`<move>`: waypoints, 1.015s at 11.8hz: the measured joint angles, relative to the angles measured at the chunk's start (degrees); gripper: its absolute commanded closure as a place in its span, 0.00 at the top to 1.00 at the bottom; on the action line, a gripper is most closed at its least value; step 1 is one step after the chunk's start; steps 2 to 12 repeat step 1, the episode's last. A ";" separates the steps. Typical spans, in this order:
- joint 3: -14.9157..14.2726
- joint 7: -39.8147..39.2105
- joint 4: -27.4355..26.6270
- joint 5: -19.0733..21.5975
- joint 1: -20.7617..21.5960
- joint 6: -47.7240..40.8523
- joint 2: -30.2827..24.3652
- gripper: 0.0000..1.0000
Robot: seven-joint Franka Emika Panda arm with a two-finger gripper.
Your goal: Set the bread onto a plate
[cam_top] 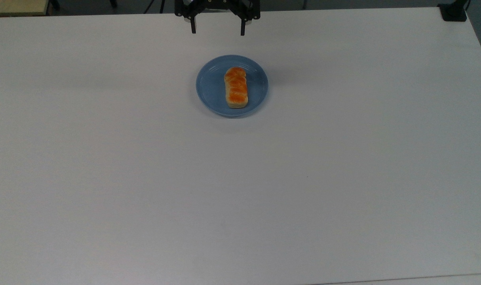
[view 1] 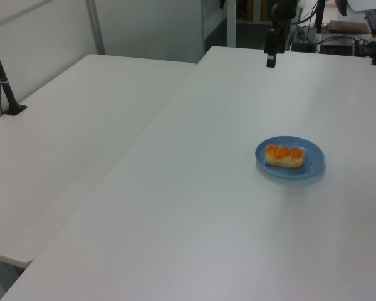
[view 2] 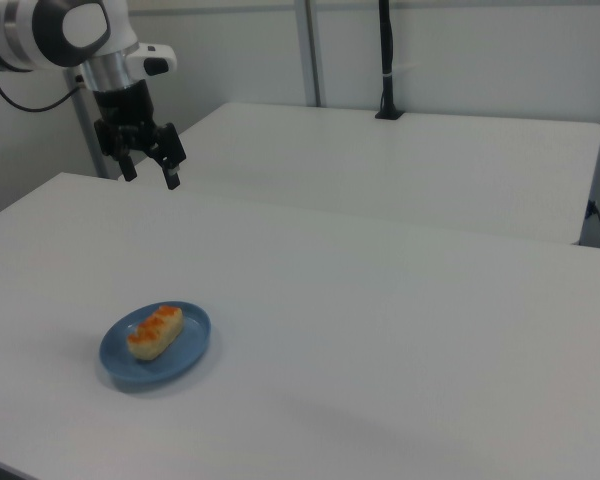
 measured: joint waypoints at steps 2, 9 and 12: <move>-0.02 0.00 0.46 0.00 -0.66 -0.08 -0.09 1.00; -0.02 0.00 0.46 0.00 -0.66 -0.08 -0.09 1.00; -0.02 0.00 0.46 0.00 -0.66 -0.08 -0.09 1.00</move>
